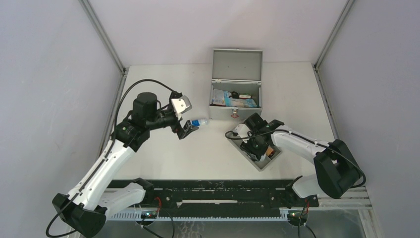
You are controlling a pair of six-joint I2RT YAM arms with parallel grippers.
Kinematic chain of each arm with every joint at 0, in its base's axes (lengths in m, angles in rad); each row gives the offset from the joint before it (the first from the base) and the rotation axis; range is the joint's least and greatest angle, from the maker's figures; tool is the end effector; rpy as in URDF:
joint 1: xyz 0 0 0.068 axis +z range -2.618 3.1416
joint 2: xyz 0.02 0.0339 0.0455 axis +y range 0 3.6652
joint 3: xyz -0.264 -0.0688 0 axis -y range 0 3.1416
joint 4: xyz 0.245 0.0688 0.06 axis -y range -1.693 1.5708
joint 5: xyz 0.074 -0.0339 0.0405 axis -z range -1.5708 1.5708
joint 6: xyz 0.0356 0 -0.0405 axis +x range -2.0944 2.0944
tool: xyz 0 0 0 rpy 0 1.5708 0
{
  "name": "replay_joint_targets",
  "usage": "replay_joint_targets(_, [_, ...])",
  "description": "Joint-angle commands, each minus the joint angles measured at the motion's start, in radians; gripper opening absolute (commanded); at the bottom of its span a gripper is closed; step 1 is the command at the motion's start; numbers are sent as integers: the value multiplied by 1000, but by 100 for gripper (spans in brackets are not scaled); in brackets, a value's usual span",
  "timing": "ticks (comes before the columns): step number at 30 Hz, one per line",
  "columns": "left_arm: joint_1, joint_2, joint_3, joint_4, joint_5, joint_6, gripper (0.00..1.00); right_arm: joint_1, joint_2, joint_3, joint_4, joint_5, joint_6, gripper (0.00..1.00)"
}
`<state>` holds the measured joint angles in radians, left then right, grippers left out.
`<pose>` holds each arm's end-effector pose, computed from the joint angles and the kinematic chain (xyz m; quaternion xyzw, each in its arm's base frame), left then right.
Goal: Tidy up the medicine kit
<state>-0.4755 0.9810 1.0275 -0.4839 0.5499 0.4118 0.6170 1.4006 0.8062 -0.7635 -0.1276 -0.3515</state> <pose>0.1779 -0.1125 0.3600 0.4802 0.6708 -0.2454 0.5091 0.1890 0.1396 0.1793 -0.4680 0.8751 0.0769 0.0967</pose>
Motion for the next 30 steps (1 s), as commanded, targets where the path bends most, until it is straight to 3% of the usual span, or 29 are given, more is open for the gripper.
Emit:
replay_joint_targets(1, [-2,-31,-28,39,-17,21,98,8,-13,37,-4,-4,13,48])
replay_joint_targets(23, [-2,-63,-47,39,-40,45,99,8,-21,39,-8,2,9,53])
replay_joint_targets(30, [-2,-71,-51,44,-56,45,99,5,-50,41,-5,5,1,59])
